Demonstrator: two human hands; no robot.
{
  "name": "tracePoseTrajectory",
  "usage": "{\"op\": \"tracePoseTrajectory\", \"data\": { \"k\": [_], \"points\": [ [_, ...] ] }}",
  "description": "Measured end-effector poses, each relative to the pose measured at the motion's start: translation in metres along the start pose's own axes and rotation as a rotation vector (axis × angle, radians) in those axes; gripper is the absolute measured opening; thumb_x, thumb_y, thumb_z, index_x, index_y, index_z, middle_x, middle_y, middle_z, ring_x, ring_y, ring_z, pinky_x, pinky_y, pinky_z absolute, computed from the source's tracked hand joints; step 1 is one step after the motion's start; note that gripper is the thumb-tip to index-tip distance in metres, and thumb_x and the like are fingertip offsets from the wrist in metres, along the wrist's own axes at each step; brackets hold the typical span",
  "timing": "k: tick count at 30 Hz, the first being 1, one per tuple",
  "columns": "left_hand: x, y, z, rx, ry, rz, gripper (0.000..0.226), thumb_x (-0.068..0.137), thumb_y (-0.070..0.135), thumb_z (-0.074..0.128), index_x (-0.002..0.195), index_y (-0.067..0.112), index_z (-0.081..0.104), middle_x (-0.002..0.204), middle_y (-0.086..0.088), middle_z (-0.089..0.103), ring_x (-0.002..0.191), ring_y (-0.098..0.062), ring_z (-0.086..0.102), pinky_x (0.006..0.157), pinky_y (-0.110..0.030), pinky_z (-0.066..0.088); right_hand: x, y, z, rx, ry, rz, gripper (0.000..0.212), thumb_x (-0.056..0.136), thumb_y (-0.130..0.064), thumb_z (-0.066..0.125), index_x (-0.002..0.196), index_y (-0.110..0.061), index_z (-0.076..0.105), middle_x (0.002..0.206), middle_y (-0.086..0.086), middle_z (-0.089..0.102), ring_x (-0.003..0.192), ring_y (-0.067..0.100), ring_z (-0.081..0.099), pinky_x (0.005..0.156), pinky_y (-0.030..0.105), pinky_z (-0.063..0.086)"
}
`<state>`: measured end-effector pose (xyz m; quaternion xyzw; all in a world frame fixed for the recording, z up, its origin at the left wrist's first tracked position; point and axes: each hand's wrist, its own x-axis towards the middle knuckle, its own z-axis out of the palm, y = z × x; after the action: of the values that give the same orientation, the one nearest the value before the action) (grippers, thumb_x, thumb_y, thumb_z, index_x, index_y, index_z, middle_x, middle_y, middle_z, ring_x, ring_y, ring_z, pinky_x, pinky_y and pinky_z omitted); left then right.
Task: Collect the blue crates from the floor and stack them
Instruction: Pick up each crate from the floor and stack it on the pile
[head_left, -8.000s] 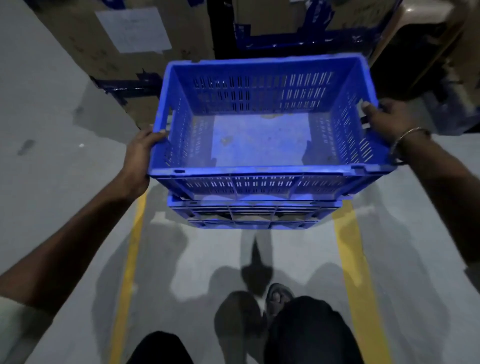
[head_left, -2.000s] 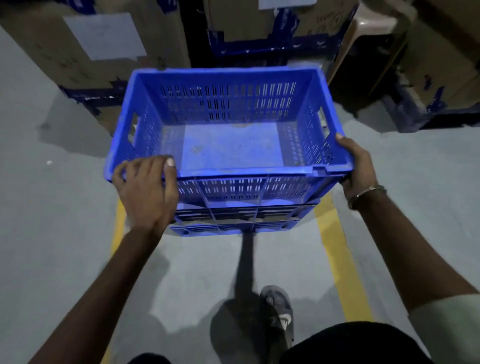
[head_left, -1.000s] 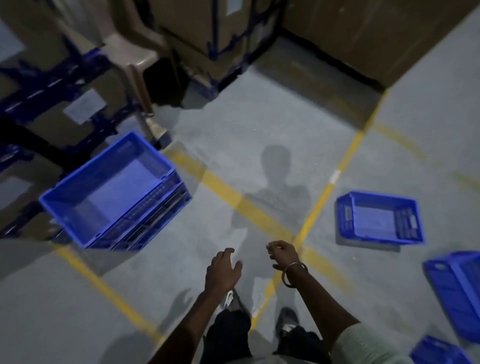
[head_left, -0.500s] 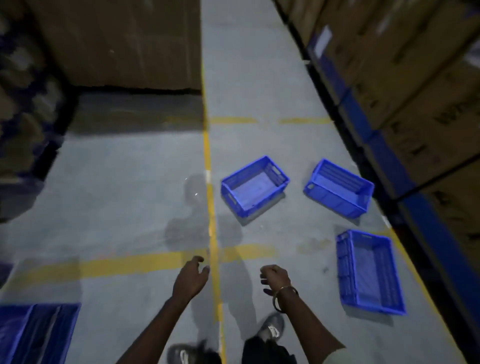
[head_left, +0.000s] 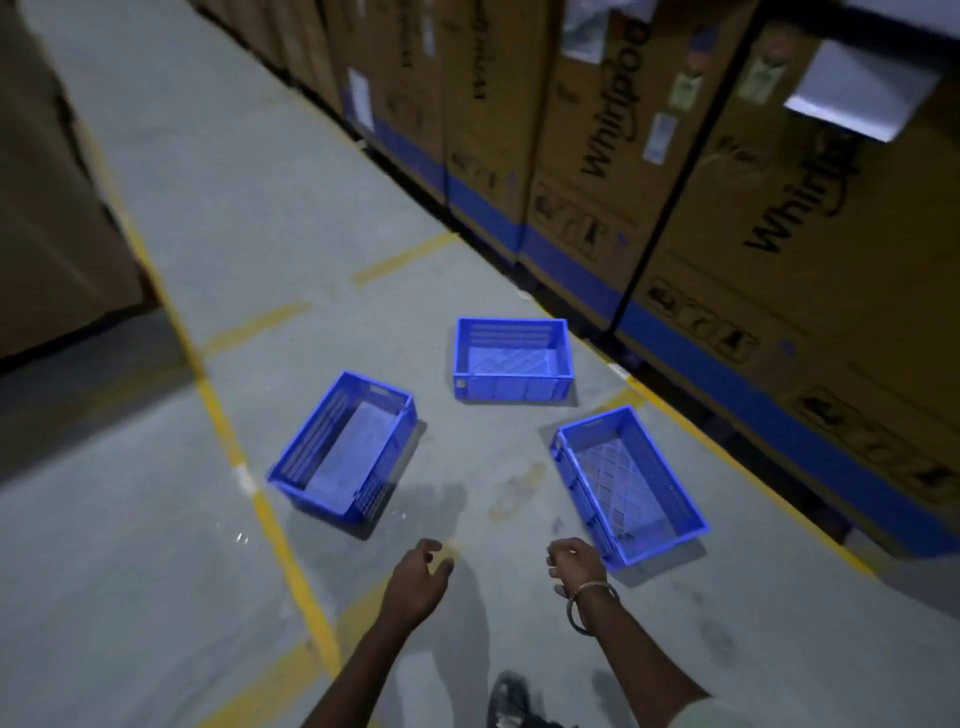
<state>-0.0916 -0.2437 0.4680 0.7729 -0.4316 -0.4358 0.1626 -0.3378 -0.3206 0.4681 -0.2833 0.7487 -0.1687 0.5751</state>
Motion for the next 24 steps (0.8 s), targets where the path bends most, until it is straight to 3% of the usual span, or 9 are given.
{"op": "tracePoseTrajectory", "data": {
  "k": [4, 9, 11, 13, 15, 17, 19, 22, 24],
  "points": [
    [0.048, 0.067, 0.02, 0.017, -0.092, 0.076, 0.034, 0.1, 0.031, 0.064, 0.131, 0.017, 0.06, 0.123, -0.008, 0.067, 0.105, -0.022, 0.066, 0.083, -0.029, 0.047, 0.036, -0.018, -0.032, 0.174, 0.072, -0.003, 0.01, 0.086, -0.009, 0.062, 0.087, -0.015, 0.07, 0.074, 0.007, 0.068, 0.059, 0.017, 0.057, 0.05, 0.022, 0.041],
    [0.118, 0.128, 0.035, 0.058, -0.199, 0.152, 0.03, 0.1, 0.028, 0.065, 0.128, 0.019, 0.061, 0.115, -0.004, 0.067, 0.105, -0.021, 0.066, 0.09, -0.034, 0.053, 0.074, -0.047, -0.046, 0.345, 0.119, 0.001, 0.01, 0.091, -0.009, 0.063, 0.088, -0.017, 0.068, 0.078, 0.006, 0.07, 0.067, 0.018, 0.06, 0.054, 0.024, 0.041],
    [0.15, 0.149, 0.038, 0.108, -0.215, 0.21, 0.02, 0.099, 0.03, 0.066, 0.117, 0.039, 0.063, 0.107, 0.002, 0.07, 0.101, -0.016, 0.068, 0.092, -0.036, 0.055, 0.09, -0.06, -0.053, 0.386, 0.154, 0.005, 0.01, 0.092, -0.01, 0.062, 0.089, -0.018, 0.068, 0.078, 0.004, 0.07, 0.069, 0.018, 0.061, 0.057, 0.026, 0.043],
    [0.191, 0.172, 0.044, 0.159, -0.247, 0.253, 0.034, 0.1, 0.026, 0.066, 0.101, 0.059, 0.06, 0.097, 0.009, 0.068, 0.092, -0.009, 0.065, 0.086, -0.032, 0.051, 0.112, -0.075, -0.066, 0.388, 0.202, 0.003, 0.013, 0.092, -0.006, 0.061, 0.088, -0.017, 0.067, 0.078, 0.006, 0.069, 0.069, 0.018, 0.06, 0.056, 0.026, 0.043],
    [0.234, 0.195, 0.053, 0.206, -0.294, 0.233, 0.03, 0.099, 0.02, 0.065, 0.093, 0.049, 0.061, 0.096, 0.005, 0.066, 0.094, -0.016, 0.067, 0.081, -0.029, 0.045, 0.14, -0.086, -0.081, 0.386, 0.263, 0.031, 0.016, 0.087, -0.005, 0.061, 0.081, -0.019, 0.067, 0.076, 0.008, 0.067, 0.07, 0.022, 0.06, 0.057, 0.027, 0.044],
    [0.275, 0.216, 0.062, 0.233, -0.332, 0.216, 0.01, 0.094, 0.027, 0.065, 0.101, 0.031, 0.058, 0.096, -0.002, 0.068, 0.1, -0.028, 0.07, 0.081, -0.031, 0.046, 0.182, -0.084, -0.093, 0.353, 0.332, 0.087, 0.007, 0.075, -0.023, 0.063, 0.075, -0.023, 0.07, 0.074, 0.005, 0.07, 0.073, 0.025, 0.066, 0.063, 0.035, 0.052],
    [0.317, 0.234, 0.072, 0.304, -0.412, 0.221, 0.017, 0.091, 0.034, 0.063, 0.104, 0.026, 0.057, 0.093, -0.002, 0.068, 0.098, -0.028, 0.071, 0.083, -0.033, 0.048, 0.238, -0.052, -0.1, 0.294, 0.327, 0.125, 0.02, 0.066, -0.043, 0.058, 0.078, -0.036, 0.071, 0.079, 0.0, 0.074, 0.083, 0.027, 0.071, 0.076, 0.041, 0.057],
    [0.371, 0.262, 0.09, 0.42, -0.511, 0.226, 0.019, 0.096, 0.031, 0.064, 0.113, 0.025, 0.058, 0.094, 0.0, 0.069, 0.095, -0.026, 0.072, 0.082, -0.031, 0.049, 0.278, -0.052, -0.114, 0.198, 0.28, 0.27, 0.017, 0.075, -0.043, 0.056, 0.078, -0.03, 0.067, 0.095, 0.005, 0.075, 0.094, 0.03, 0.071, 0.088, 0.042, 0.059],
    [0.393, 0.276, 0.094, 0.434, -0.532, 0.243, 0.031, 0.09, 0.04, 0.064, 0.118, 0.026, 0.059, 0.098, -0.002, 0.07, 0.09, -0.024, 0.07, 0.08, -0.03, 0.049, 0.284, -0.065, -0.12, 0.175, 0.271, 0.305, 0.009, 0.079, -0.041, 0.061, 0.08, -0.037, 0.068, 0.098, 0.008, 0.075, 0.087, 0.029, 0.07, 0.089, 0.044, 0.059]
  ]
}}
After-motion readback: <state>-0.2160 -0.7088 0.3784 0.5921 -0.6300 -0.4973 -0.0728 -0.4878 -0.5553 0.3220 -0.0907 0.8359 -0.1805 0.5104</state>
